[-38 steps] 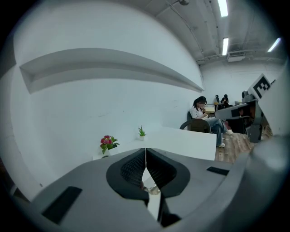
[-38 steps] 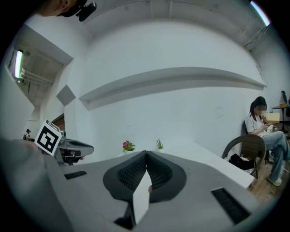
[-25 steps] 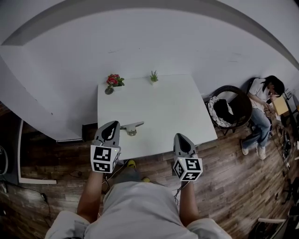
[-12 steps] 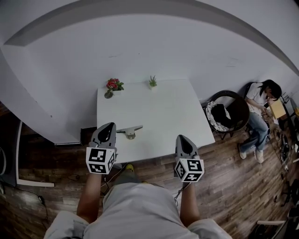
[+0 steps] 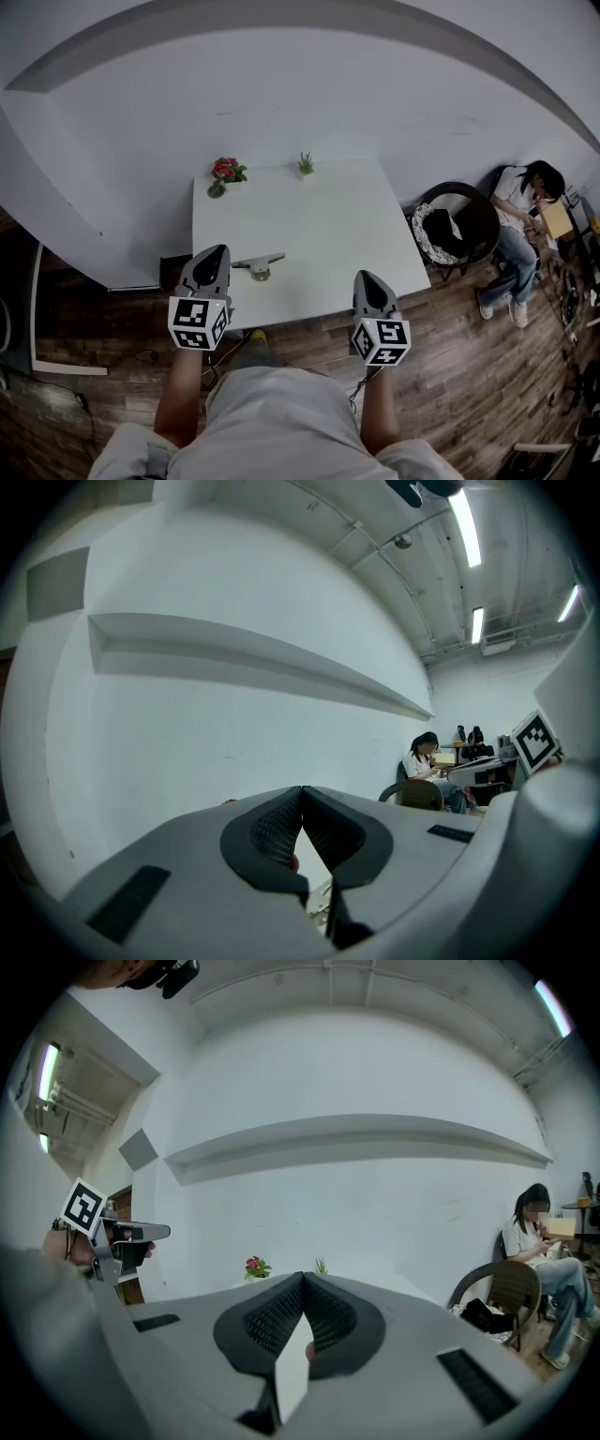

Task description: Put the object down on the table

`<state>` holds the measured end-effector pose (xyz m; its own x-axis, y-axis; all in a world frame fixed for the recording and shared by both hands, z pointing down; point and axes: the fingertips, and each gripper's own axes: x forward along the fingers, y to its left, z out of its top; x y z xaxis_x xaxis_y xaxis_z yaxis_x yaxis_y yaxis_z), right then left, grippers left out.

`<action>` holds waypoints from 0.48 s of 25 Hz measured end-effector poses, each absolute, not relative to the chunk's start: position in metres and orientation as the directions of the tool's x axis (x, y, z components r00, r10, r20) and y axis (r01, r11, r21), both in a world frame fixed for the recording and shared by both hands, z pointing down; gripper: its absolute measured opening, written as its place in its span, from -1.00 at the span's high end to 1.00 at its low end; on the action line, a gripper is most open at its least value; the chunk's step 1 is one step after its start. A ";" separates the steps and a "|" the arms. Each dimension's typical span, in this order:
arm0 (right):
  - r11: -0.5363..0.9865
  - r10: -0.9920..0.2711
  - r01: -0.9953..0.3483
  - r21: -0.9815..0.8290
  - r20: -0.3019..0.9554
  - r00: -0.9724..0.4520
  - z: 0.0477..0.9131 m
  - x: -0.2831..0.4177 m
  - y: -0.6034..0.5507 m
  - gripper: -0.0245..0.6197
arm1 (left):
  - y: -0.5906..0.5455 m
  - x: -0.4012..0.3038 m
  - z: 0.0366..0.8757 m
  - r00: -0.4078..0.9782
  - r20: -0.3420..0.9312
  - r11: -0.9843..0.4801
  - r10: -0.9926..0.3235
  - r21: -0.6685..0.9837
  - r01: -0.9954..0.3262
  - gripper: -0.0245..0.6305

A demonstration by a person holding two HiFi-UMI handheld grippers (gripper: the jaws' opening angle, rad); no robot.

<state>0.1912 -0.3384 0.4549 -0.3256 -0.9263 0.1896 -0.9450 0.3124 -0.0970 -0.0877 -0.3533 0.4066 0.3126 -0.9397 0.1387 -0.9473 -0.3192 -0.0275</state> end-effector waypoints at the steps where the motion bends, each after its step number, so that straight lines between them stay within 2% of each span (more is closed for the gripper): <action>1: 0.312 -0.927 -0.945 -0.097 0.188 -0.325 0.455 0.192 -0.339 0.90 | -0.353 -0.088 0.408 0.309 0.139 -0.315 -0.941 -0.026 -0.949 0.87; 12: 0.307 -0.932 -0.947 -0.093 0.173 -0.319 0.453 0.197 -0.349 0.90 | -0.361 -0.089 0.407 0.295 0.130 -0.302 -0.947 -0.035 -0.953 0.87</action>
<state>0.1968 -0.3487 0.4527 -0.3190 -0.9319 0.1727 -0.9472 0.3069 -0.0931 -0.0893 -0.3614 0.4072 0.2952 -0.9466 0.1298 -0.9527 -0.3020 -0.0354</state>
